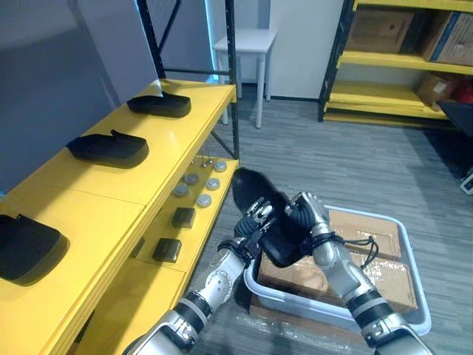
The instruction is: Walk over and take plastic housings, then place them on the shelf
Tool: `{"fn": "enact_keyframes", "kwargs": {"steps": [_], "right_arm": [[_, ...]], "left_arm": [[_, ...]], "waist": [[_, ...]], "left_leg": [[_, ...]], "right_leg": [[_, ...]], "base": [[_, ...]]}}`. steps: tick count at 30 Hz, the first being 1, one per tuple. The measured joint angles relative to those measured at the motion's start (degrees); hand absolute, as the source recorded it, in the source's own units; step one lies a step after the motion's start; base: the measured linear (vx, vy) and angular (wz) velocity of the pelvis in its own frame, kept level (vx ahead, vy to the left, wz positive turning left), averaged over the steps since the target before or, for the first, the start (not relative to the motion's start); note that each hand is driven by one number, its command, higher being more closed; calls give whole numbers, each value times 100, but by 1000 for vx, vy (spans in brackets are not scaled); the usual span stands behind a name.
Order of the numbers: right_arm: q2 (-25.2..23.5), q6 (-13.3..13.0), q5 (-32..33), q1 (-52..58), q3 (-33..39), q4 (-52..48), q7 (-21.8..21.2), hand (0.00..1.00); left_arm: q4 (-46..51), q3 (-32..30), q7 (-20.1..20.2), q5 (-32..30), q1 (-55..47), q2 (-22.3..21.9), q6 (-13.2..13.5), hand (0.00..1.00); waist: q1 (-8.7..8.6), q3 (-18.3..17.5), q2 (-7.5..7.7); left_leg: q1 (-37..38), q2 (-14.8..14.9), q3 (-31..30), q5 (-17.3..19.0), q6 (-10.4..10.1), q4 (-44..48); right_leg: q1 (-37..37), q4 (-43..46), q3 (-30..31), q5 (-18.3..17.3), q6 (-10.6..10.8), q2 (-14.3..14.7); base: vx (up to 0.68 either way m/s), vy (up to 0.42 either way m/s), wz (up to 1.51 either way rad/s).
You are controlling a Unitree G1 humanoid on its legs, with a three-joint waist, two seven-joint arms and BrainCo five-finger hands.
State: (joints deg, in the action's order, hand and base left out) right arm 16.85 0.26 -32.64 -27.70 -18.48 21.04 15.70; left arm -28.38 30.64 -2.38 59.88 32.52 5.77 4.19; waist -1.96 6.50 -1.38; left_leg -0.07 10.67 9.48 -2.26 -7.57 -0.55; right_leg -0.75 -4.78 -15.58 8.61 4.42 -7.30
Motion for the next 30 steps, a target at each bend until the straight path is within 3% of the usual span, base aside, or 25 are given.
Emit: {"fn": "enact_keyframes", "kwargs": {"steps": [7, 12, 17, 20, 30], "right_arm": [[-97, 1, -179, 75, 52, -11, 7, 100], [-179, 2, -247, 253, 488, -21, 42, 100], [-194, 28, -270, 522, 999, 3, 127, 100], [-204, 76, -279, 591, 1184, 11, 149, 100], [-464, 147, -361, 766, 1814, -37, 438, 100]], "left_arm": [[-235, 11, -406, -1518, 8, -13, -53, 0], [307, -56, -635, -1948, 3, -76, -37, 0], [1908, -480, -678, -2144, -168, -66, 363, 0], [2336, -583, -688, -2198, -382, -59, 518, 0], [2541, -1090, -687, -2194, -1455, -83, 570, 0]], "waist": [[9, -91, 30], [72, -95, 32], [152, -99, 28], [145, -104, 27], [272, -207, 23]], "left_leg": [[96, -9, -59, -165, -2, -239], [82, -15, -165, -186, 2, -239], [79, -39, -201, -200, 17, -239], [91, -52, -284, -207, 28, -235], [89, -52, -350, -227, 51, -260]], "right_leg": [[42, -1, -95, 20, -4, 9], [85, -1, -190, 19, -2, 3], [116, -1, -235, 18, -1, -16], [170, -2, -279, 12, 7, -29], [214, -3, -369, 4, 16, -31]], "base": [[-34, 17, 7], [2, 20, 8], [-1, 31, 6], [-17, 28, 8], [-13, 13, 5]]}}
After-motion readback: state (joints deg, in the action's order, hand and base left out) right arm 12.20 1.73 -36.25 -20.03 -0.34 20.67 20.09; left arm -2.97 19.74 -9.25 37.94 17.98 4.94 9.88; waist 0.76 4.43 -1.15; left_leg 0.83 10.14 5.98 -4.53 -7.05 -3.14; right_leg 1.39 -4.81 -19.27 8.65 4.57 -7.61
